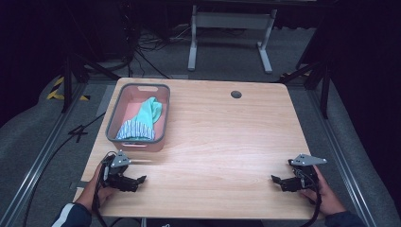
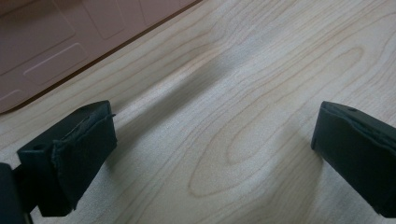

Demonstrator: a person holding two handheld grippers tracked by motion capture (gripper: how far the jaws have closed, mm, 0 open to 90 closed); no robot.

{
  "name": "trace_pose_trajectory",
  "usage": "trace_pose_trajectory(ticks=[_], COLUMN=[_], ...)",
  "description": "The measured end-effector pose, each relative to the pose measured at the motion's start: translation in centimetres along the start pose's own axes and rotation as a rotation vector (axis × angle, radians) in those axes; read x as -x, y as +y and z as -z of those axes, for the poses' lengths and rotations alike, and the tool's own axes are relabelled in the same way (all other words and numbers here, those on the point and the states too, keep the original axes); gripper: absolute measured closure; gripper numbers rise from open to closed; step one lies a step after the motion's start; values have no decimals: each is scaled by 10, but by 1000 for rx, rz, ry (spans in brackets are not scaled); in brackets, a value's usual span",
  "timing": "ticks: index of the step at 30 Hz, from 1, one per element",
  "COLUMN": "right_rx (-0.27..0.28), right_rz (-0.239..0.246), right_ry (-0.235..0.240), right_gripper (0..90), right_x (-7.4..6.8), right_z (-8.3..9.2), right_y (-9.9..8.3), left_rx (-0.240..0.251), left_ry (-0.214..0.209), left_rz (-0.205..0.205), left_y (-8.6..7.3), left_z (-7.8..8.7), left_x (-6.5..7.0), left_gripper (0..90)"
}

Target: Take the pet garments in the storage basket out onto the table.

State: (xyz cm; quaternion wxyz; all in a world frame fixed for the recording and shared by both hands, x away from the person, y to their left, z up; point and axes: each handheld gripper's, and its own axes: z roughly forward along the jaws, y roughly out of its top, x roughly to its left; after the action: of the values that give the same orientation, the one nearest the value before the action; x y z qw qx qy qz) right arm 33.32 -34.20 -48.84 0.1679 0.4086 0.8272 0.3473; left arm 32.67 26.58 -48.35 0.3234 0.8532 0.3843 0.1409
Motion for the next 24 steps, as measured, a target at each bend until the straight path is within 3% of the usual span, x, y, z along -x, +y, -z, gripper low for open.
trace_pose_trajectory(ticks=[8, 11, 12, 14, 15, 17, 19, 24], right_rx=[-1, -1, -1, -1, -1, -1, -2, -2], right_rz=[4, 4, 5, 4, 4, 0, 6, 7], right_ry=[3, 3, 3, 3, 4, 7, 4, 4], right_gripper=[6, 6, 6, 6, 6, 6, 6, 6], right_x=[0, 1, 1, 0, 1, 1, 1, 1], right_z=[0, 0, 0, 0, 0, 0, -1, -1], right_y=[0, 0, 0, 0, 0, 1, 1, 1], left_rx=[-3, -40, -52, -58, -71, -89, -65, -6], left_ry=[-14, -19, -24, -34, -41, -59, -56, -55], left_rz=[-12, -19, -32, -55, -81, -134, -144, -139], left_y=[-2, -1, -1, 0, 0, 0, 2, 10], left_z=[2, 6, 9, 17, 19, 25, 32, 49], left_x=[-1, -2, -3, -1, 0, 4, 6, 5], left_gripper=[4, 4, 21, 191, 227, 154, 208, 209])
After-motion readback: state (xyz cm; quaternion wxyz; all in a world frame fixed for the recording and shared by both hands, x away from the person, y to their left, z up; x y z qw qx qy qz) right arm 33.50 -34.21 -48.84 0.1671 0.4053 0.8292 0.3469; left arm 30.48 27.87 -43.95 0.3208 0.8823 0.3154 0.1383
